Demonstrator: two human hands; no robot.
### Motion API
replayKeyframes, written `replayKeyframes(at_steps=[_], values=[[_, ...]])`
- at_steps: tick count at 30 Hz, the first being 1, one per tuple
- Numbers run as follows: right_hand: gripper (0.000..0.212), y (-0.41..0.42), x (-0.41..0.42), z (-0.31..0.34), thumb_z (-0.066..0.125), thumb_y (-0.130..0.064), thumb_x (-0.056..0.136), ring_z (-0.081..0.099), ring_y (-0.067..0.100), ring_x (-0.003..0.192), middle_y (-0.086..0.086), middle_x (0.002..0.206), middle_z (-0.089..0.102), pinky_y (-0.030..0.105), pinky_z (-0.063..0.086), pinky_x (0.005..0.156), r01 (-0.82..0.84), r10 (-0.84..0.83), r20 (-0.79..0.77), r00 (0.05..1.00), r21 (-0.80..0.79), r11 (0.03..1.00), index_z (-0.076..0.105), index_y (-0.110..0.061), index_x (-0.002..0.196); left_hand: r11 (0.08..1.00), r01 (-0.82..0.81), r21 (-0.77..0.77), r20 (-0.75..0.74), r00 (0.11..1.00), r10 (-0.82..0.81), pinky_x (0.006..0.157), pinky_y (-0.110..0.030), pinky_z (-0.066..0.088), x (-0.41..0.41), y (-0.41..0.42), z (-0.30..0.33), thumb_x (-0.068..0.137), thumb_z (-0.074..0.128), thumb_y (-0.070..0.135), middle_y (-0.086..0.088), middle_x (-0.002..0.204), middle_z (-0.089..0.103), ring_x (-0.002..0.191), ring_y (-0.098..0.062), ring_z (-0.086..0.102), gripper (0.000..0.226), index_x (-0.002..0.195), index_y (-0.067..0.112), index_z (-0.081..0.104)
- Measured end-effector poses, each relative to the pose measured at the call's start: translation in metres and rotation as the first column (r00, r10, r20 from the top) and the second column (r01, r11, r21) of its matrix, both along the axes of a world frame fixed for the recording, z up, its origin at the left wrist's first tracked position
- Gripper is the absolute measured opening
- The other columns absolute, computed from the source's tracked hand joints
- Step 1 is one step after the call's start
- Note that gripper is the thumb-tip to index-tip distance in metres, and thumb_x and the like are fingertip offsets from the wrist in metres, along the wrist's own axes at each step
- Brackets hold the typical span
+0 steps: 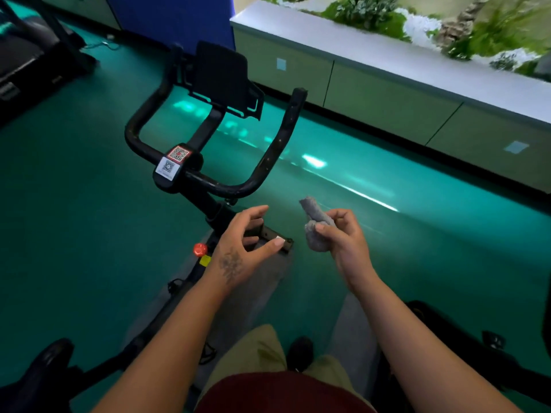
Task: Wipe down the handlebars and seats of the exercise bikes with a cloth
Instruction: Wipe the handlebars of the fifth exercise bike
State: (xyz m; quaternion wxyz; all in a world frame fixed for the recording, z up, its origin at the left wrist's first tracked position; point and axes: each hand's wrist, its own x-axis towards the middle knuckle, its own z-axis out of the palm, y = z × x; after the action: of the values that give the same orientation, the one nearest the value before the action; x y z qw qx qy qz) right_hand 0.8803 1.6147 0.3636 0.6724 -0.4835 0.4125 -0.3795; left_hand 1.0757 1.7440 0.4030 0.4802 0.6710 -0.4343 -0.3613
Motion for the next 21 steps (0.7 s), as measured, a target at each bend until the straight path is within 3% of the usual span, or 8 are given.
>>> replayKeyframes(at_steps=[5,10,14,21], values=[[0.034,-0.027,0.026,0.003,0.085,-0.036,0.067,0.062,0.029,0.111,0.003,0.113,0.068,0.049,0.047,0.096,-0.005,0.005,0.018,1.0,-0.008,1.0,0.074,-0.036,0.099,0.996,-0.059,-0.061,-0.012,0.998,0.058,0.104,-0.032,0.055,0.022,-0.025,0.013,0.085,0.079,0.038,0.008,0.144,0.061,0.134,-0.005,0.058,0.066,0.146,0.026,0.057],[0.039,-0.058,0.051,0.008,0.084,-0.036,0.071,0.06,0.044,0.122,0.016,0.126,0.068,0.057,0.048,0.103,0.021,-0.022,-0.024,0.999,-0.06,0.998,0.074,-0.031,0.109,0.99,-0.051,-0.133,-0.024,0.999,0.048,0.104,-0.042,0.057,0.054,-0.066,0.017,0.087,0.081,0.032,0.006,0.141,0.064,0.133,-0.012,0.061,0.06,0.143,0.026,0.059],[0.038,-0.082,0.072,0.016,0.083,-0.034,0.07,0.065,0.03,0.111,0.012,0.122,0.07,0.049,0.048,0.098,0.089,-0.089,-0.008,0.996,-0.038,0.995,0.075,-0.027,0.107,0.99,0.02,-0.143,0.057,0.998,-0.012,0.105,-0.038,0.055,0.083,-0.101,0.021,0.088,0.08,0.037,0.009,0.141,0.063,0.134,-0.008,0.059,0.062,0.144,0.025,0.058],[0.04,-0.108,0.096,0.028,0.082,-0.032,0.072,0.065,0.022,0.109,0.002,0.118,0.071,0.041,0.05,0.092,0.185,-0.189,-0.039,0.981,-0.086,0.979,0.073,-0.025,0.11,0.991,0.11,-0.079,0.102,0.99,-0.102,0.108,-0.033,0.052,0.12,-0.146,0.006,0.088,0.08,0.044,0.01,0.143,0.057,0.135,-0.002,0.054,0.067,0.148,0.028,0.054]])
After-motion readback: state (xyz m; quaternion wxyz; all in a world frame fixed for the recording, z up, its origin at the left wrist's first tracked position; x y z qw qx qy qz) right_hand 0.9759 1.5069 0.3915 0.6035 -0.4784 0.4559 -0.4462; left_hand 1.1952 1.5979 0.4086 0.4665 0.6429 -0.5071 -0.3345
